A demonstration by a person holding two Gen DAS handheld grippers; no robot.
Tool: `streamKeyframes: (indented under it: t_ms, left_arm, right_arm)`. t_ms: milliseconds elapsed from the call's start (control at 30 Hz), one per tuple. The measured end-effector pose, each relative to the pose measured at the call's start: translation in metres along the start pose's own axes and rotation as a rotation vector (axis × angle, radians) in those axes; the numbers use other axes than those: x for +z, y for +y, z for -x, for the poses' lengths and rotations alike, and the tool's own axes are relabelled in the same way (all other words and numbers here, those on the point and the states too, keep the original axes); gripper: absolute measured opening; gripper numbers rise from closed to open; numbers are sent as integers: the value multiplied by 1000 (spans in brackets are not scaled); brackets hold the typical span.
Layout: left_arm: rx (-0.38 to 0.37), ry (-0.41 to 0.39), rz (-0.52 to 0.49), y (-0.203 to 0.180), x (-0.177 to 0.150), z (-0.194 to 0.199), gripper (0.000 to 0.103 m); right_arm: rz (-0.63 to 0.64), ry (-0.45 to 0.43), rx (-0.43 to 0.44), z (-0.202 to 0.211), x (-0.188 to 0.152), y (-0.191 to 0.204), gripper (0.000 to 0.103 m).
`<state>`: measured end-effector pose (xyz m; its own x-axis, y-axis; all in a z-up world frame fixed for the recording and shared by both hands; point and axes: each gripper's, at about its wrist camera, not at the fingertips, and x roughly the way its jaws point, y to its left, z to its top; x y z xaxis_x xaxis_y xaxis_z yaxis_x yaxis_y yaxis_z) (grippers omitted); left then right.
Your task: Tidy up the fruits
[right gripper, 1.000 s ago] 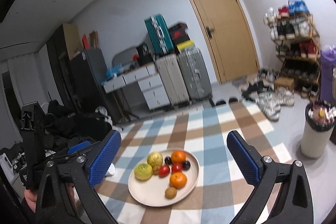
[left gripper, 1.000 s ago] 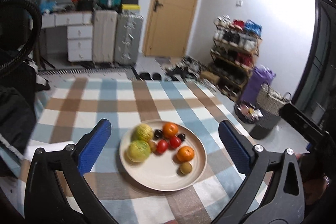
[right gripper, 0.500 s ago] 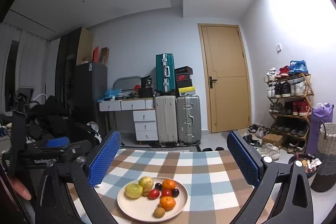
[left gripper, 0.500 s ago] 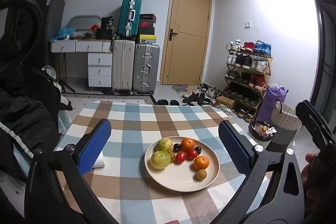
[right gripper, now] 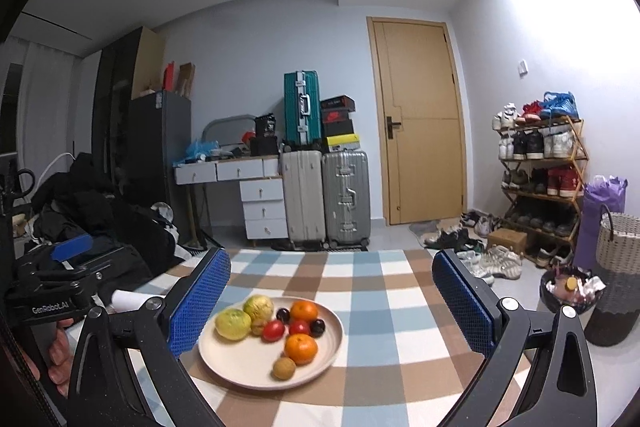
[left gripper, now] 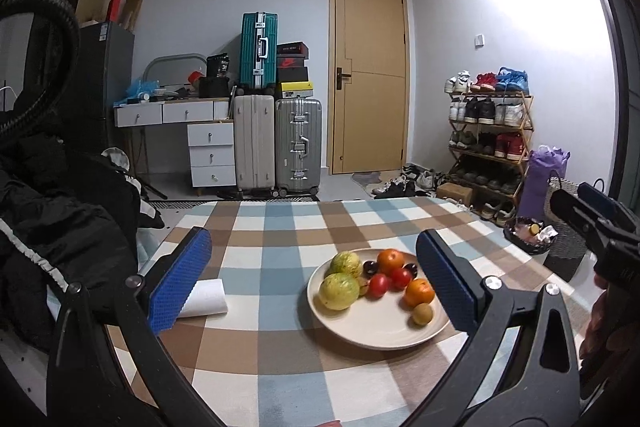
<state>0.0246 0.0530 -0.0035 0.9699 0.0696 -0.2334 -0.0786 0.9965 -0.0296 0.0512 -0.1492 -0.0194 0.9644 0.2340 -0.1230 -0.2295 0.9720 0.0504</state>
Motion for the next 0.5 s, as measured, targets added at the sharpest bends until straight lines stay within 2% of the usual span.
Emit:
streamKeyframes:
  t_ms: [500]
  left_arm:
    - [13, 117, 38, 9, -57, -75, 102]
  right_arm:
    - [4, 128, -6, -44, -48, -10, 103]
